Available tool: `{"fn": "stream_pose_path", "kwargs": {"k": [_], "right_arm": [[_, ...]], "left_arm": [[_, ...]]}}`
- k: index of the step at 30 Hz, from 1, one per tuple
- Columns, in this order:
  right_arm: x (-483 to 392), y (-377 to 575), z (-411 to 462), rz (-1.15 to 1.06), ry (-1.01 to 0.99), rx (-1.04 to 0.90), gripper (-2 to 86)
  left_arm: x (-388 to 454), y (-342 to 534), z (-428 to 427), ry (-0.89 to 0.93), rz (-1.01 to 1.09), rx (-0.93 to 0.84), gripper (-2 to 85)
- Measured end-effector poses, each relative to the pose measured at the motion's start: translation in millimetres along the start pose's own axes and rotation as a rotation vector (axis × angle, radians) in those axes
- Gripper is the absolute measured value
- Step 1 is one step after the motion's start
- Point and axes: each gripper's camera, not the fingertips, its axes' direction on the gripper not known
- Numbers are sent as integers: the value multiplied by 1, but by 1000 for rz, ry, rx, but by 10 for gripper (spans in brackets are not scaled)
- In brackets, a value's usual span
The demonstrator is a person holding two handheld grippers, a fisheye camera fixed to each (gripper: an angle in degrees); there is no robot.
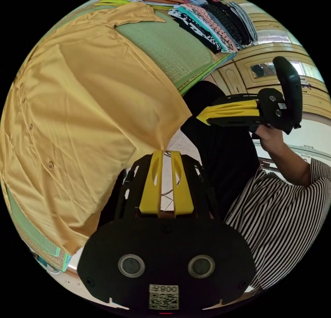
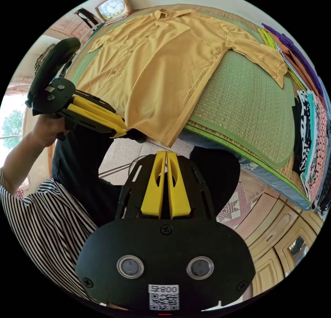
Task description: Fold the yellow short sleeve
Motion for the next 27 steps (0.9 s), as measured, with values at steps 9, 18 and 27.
{"fn": "stream_pose_path", "kwargs": {"k": [9, 18, 27], "right_arm": [[12, -24, -32, -25, -102, 95, 0], [16, -70, 23, -110, -24, -98, 1], [66, -74, -22, -3, -143, -6, 1]], "left_arm": [[-78, 98, -49, 114, -270, 278, 39], [-168, 157, -47, 99, -559, 267, 16], [-200, 180, -78, 162, -514, 382, 4]]}}
